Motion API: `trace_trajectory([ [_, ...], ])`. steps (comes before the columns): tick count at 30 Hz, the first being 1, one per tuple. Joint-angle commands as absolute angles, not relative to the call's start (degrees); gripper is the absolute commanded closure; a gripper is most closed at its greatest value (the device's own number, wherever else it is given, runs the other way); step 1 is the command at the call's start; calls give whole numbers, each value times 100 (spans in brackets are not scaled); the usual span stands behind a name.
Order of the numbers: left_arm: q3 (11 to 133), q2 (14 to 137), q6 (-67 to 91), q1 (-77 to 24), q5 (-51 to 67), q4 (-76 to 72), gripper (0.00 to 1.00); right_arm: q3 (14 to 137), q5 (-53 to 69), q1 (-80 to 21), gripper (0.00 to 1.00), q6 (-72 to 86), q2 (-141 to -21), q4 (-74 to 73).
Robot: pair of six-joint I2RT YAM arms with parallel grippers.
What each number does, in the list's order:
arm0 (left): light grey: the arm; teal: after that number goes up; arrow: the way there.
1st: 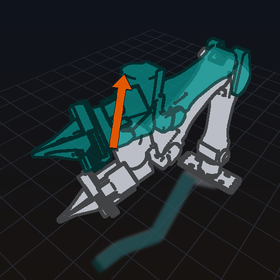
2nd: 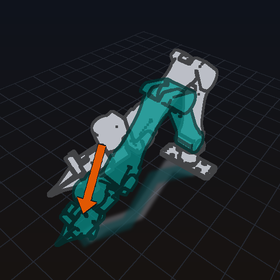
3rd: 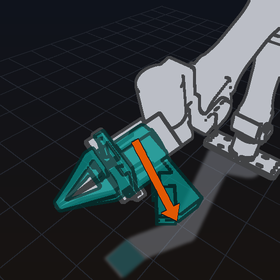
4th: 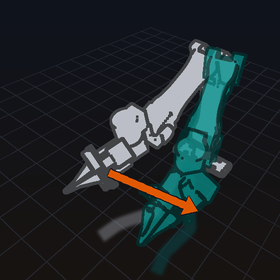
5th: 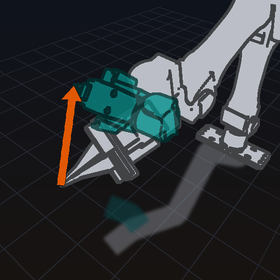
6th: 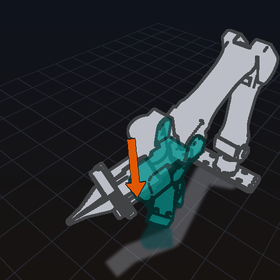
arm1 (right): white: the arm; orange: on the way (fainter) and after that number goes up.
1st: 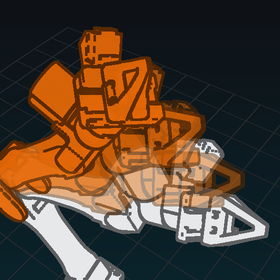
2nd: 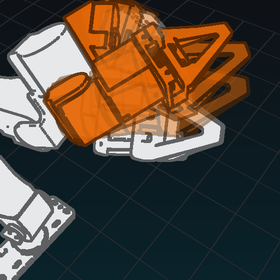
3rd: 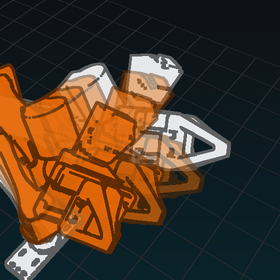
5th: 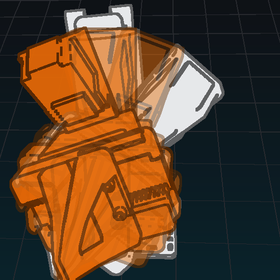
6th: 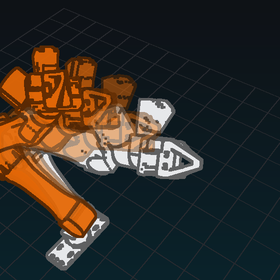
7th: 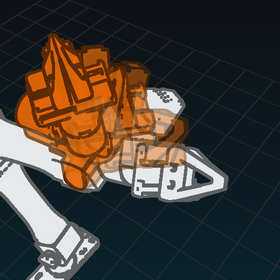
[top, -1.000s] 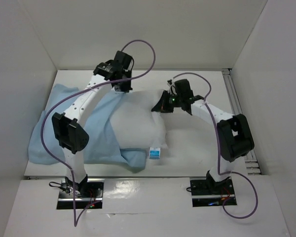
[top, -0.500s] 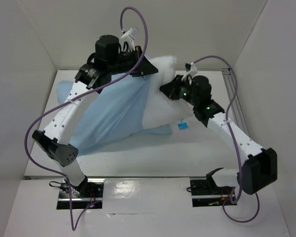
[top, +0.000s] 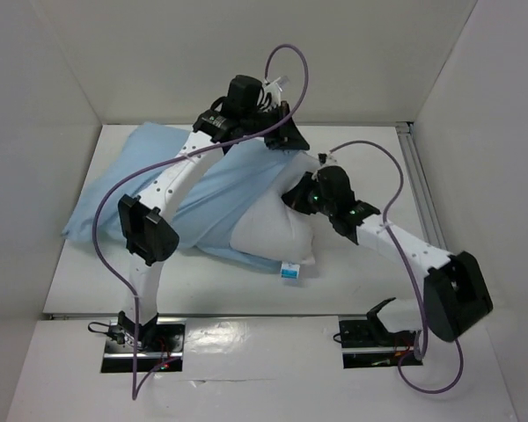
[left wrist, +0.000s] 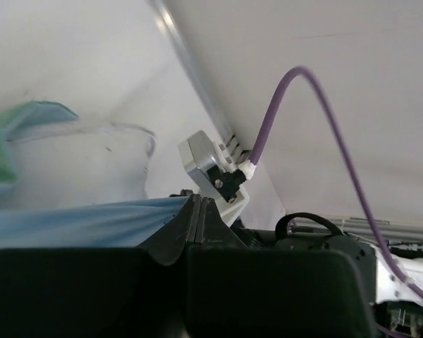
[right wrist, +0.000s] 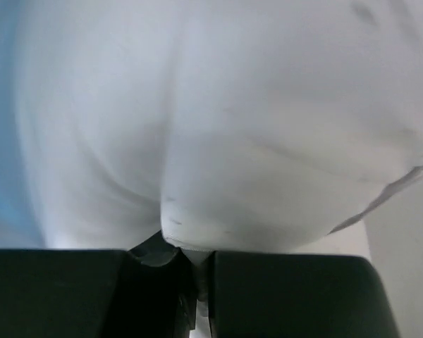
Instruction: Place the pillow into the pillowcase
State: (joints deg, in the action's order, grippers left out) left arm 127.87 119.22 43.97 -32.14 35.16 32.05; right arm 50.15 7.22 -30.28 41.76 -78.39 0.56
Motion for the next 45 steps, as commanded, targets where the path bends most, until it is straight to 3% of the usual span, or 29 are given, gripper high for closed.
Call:
trace_trajectory([
  [1, 13840, 12022, 4903, -3595, 4639, 1802, 100, 4564, 818, -3103, 100, 5436, -6866, 755],
  [7, 13660, 12323, 4800, -3656, 5124, 1740, 100, 2963, -245, -3155, 100, 6328, -5327, 625],
  [9, 13211, 11937, 4545, -3656, 4844, 1932, 55, 3179, -447, -3155, 100, 5934, -5431, 319],
  [10, 13106, 11788, 4457, -3587, 4773, 2012, 38, 3338, -605, -3155, 100, 5759, -5580, 195],
  [12, 12973, 11348, 4211, -3499, 4537, 2240, 6, 3742, -685, -3103, 100, 5285, -5948, -156],
  [13, 12912, 11190, 4088, -3394, 4422, 2598, 0, 4118, -738, -3103, 100, 5126, -6255, -445],
  [15, 12772, 10612, 3607, -3235, 3889, 3091, 0, 4515, -800, -3103, 98, 4827, -6433, -807],
  [16, 12614, 10365, 3438, -3182, 3624, 3311, 0, 4596, -800, -3050, 89, 4721, -6434, -878],
  [17, 12395, 10084, 3323, -3121, 3308, 3601, 0, 4675, -800, -3050, 73, 4624, -6434, -949],
  [18, 11688, 9768, 3166, -3051, 2696, 3603, 8, 4737, -800, -3050, 31, 4458, -6373, -1036],
  [19, 11254, 9086, 3164, -2858, 2385, 3604, 75, 4868, -800, -3050, 17, 4369, -6242, -1246],
  [20, 10824, 8757, 3164, -2726, 2060, 3604, 97, 4956, -800, -3050, 10, 4290, -6188, -1396],
  [21, 9941, 8458, 3242, -2559, 1630, 3499, 100, 5175, -800, -2998, 2, 4132, -6188, -1580],
  [23, 9031, 7675, 3243, -2137, 1294, 3332, 100, 5422, -800, -2997, 0, 3930, -6056, -2151],
  [24, 8278, 7499, 3295, -2014, 1066, 3331, 94, 5553, -800, -2997, 0, 3763, -6056, -2353],
  [26, 7571, 7085, 3296, -1863, 915, 3252, 64, 5888, -800, -2997, 0, 3613, -6003, -2925],
  [27, 6863, 6988, 3348, -1811, 1045, 3095, 31, 5984, -800, -2997, 0, 3534, -6003, -3092],
  [29, 6200, 6847, 3541, -1758, 1230, 2586, 11, 6187, -800, -2997, 0, 3533, -5950, -3532],
  [31, 5314, 6768, 3839, -1758, 1554, 2147, 2, 6240, -651, -2997, 0, 3533, -5950, -3796],
  [40, 3912, 7101, 4052, -1819, 1239, 890, 2, 5889, 43, -2997, 0, 3972, -5546, -4342],
  [45, 3428, 7610, 4104, -1880, 1511, -60, 8, 5100, 1087, -2944, 0, 4298, -5633, -3404],
])
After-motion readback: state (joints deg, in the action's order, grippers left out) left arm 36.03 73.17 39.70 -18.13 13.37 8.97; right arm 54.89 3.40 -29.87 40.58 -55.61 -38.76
